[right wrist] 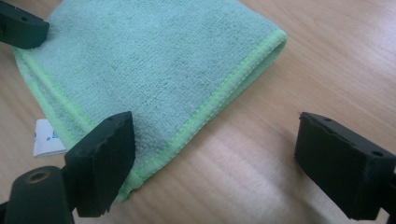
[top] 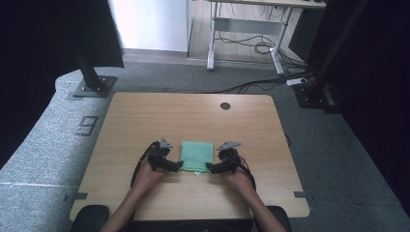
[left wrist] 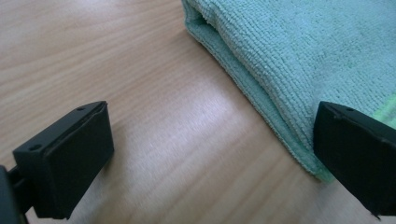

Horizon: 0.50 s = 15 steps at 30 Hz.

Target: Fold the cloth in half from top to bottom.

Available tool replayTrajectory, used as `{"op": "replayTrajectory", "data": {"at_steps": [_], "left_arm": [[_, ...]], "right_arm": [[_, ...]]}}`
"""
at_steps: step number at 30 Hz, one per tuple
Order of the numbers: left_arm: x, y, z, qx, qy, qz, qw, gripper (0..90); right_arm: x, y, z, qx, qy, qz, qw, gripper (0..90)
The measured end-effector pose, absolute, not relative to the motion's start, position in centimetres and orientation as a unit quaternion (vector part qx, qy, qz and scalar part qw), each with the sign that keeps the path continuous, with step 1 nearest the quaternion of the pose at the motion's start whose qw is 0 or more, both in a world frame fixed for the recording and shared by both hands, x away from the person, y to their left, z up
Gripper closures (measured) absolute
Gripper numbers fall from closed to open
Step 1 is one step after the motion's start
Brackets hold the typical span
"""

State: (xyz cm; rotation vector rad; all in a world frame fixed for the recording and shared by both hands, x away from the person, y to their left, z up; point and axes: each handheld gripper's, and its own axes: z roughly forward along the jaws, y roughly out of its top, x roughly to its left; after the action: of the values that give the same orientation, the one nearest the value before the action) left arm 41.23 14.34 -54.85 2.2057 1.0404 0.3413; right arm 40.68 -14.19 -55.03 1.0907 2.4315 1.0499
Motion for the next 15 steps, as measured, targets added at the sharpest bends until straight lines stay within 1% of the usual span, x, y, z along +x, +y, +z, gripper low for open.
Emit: {"op": "replayTrajectory", "data": {"at_steps": [8,15], "left_arm": [[42.6,14.1,-54.9,0.841,0.405,0.134,0.332,0.0],[43.9,14.0,-54.8,0.838,0.413,0.138,0.330,0.0]], "right_arm": [[42.3,-14.3,-55.1,0.385,0.836,0.364,0.141,12.5],[43.6,-14.3,-55.1,0.399,0.830,0.362,0.148,10.5]]}}
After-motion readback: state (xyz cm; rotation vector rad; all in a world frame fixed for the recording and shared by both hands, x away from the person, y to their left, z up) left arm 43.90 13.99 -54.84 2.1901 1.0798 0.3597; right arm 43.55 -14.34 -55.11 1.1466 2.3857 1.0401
